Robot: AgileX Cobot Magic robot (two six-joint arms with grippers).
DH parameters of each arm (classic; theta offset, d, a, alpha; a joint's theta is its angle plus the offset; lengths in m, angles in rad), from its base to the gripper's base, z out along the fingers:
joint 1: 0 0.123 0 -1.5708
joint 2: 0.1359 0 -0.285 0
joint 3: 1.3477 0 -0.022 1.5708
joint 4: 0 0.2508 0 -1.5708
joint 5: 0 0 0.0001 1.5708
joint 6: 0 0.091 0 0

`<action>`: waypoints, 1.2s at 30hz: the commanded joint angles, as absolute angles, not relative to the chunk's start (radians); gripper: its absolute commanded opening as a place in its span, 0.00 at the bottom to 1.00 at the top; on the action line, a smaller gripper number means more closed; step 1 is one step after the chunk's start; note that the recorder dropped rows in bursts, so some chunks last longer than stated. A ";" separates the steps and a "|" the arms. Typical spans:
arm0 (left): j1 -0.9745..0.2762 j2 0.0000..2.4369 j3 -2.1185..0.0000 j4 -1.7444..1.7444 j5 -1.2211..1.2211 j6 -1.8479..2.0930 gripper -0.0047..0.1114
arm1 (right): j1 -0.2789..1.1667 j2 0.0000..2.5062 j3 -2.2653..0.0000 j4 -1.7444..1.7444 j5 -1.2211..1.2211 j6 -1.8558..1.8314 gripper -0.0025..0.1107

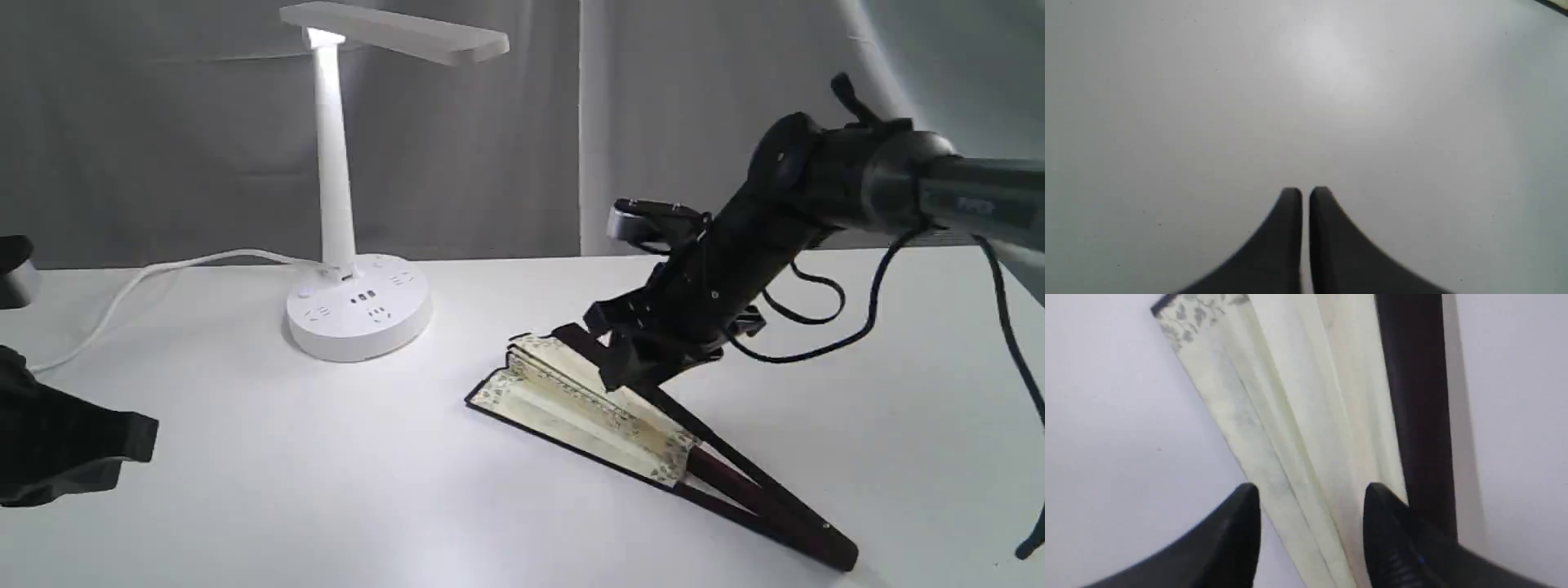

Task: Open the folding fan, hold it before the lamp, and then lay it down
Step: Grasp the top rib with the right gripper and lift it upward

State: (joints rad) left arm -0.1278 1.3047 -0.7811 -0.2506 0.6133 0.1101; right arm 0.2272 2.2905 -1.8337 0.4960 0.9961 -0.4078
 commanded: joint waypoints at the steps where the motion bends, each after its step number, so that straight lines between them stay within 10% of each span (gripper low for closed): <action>1: -0.133 1.305 -0.783 -0.260 0.609 0.112 0.07 | 0.207 2.238 -1.828 0.502 1.010 -0.411 0.39; 36: -0.133 1.305 -0.783 -0.260 0.576 0.112 0.07 | 0.044 2.453 -1.820 0.942 1.137 -0.564 0.39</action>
State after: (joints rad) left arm -0.1278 1.3047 -0.7811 -0.2555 0.5910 0.1101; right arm 0.0405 2.4501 -1.8226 0.8745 1.1376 -0.5275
